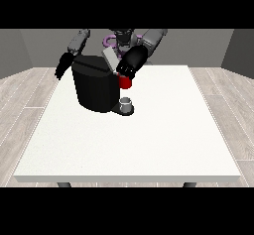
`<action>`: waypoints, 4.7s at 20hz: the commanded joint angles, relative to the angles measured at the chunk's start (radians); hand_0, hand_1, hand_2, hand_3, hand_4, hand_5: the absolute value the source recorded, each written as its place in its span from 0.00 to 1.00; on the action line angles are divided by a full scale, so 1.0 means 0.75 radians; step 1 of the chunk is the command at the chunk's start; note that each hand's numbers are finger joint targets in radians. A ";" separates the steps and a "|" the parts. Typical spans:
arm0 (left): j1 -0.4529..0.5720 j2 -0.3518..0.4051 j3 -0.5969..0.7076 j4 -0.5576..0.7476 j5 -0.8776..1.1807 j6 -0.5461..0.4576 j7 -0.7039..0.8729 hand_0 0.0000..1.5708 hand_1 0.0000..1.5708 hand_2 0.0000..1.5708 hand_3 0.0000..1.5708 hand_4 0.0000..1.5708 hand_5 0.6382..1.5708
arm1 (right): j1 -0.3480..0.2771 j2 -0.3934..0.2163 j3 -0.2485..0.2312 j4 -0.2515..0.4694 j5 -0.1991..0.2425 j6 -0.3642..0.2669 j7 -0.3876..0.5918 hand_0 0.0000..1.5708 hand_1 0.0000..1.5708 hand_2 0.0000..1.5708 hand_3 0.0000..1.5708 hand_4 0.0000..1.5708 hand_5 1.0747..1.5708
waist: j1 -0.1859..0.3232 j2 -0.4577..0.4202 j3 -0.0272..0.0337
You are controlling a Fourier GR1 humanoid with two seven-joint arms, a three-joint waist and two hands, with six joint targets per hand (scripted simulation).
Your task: Insert the coffee pod into the coffee machine and close the lid
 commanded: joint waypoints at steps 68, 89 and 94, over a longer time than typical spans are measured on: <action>0.929 -0.600 0.383 -0.039 0.567 0.033 -0.211 0.00 0.00 0.00 0.00 0.24 1.00 | 0.518 -0.044 -0.155 0.228 -0.083 0.022 -0.064 0.00 0.00 0.00 0.00 0.00 1.00 | 0.530 -0.840 -0.0017; 1.137 -0.651 0.183 -0.445 0.806 0.093 -0.059 0.00 0.00 0.00 0.00 0.24 1.00 | 0.090 -0.175 -0.173 0.080 -0.217 0.271 0.058 0.00 0.00 0.00 0.00 0.00 1.00 | 0.654 -0.685 -0.0012; 1.240 -0.630 0.143 -0.545 0.805 0.091 -0.094 0.00 0.00 0.00 0.00 0.22 1.00 | -0.004 -0.115 -0.147 0.084 -0.269 0.273 0.191 0.00 0.00 0.00 0.00 0.05 1.00 | 0.623 -0.639 -0.0018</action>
